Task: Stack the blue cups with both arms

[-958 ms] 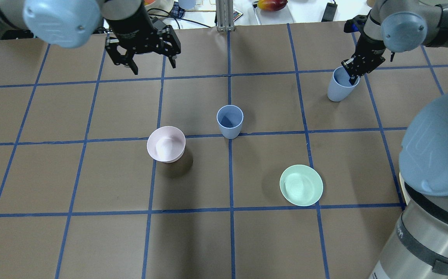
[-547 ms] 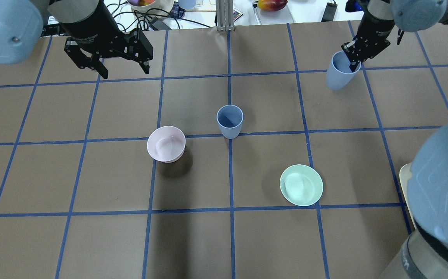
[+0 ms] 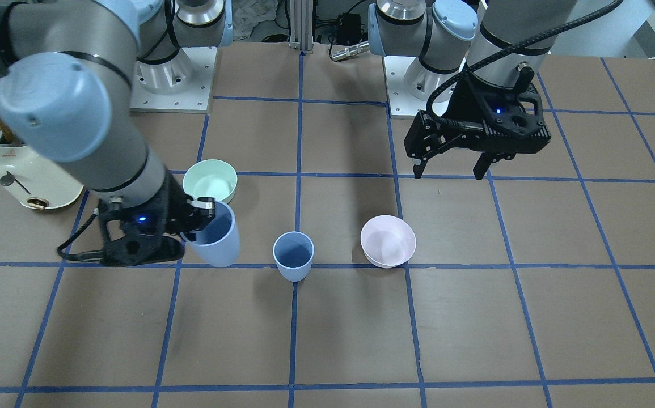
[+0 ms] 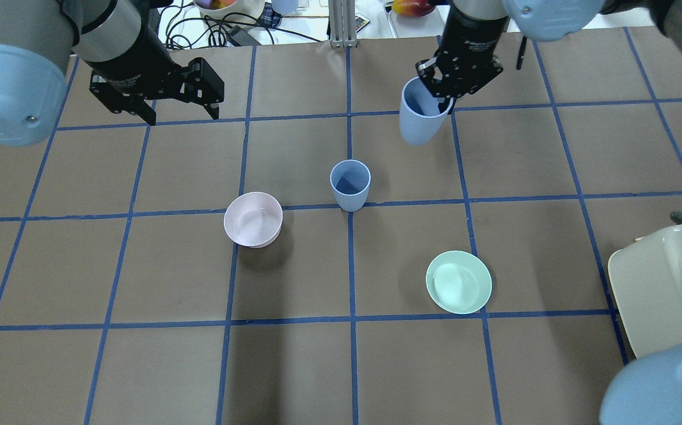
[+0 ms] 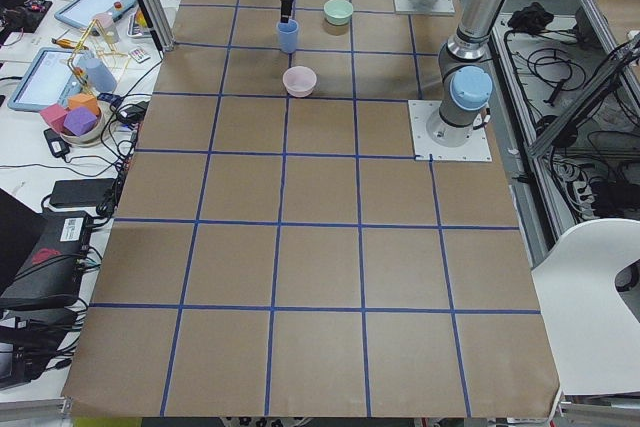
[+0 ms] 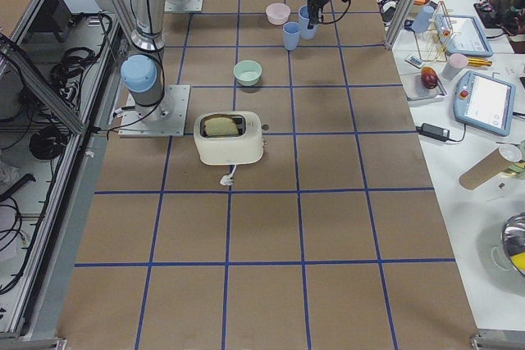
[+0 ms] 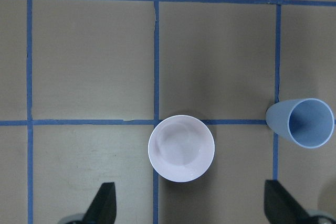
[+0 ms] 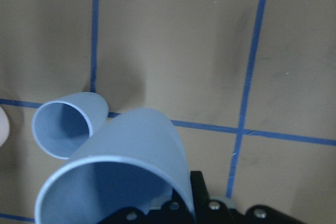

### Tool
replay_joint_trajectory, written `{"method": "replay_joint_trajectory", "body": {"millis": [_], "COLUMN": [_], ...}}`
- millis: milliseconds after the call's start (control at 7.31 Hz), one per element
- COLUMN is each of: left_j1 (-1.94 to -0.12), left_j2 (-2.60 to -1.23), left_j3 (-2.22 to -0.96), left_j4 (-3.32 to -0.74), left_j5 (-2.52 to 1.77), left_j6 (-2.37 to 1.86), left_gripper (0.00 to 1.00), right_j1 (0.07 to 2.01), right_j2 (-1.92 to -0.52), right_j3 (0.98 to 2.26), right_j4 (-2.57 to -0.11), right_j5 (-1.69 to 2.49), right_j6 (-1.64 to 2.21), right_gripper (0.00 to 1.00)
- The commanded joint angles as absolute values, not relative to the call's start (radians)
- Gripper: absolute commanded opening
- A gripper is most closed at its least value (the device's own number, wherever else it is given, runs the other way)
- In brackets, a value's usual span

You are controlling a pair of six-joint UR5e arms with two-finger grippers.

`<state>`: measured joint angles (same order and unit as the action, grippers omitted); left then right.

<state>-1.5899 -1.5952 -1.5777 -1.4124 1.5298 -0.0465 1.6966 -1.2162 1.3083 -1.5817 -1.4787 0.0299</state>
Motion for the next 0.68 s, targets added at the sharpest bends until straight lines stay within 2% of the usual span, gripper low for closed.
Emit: {"method": "replay_joint_trajectory", "body": {"millis": [0,547], "left_j1": [-1.588,-1.595], "left_j2": [-1.594,-1.592], "left_j3": [-1.530,-1.512], "left_j4": [-1.582,-1.603], "left_j5": [1.534,1.640], "left_j6": [-0.046,-0.058], "left_gripper": [1.00,1.00], "right_j1": [1.799,1.842], "right_j2": [-1.192,-1.143], "right_j3": [1.316,1.319], "right_j4": [-1.585,-1.632], "right_j5": [-1.474,-1.474], "right_j6": [0.189,0.250], "right_gripper": [0.00,0.00]}}
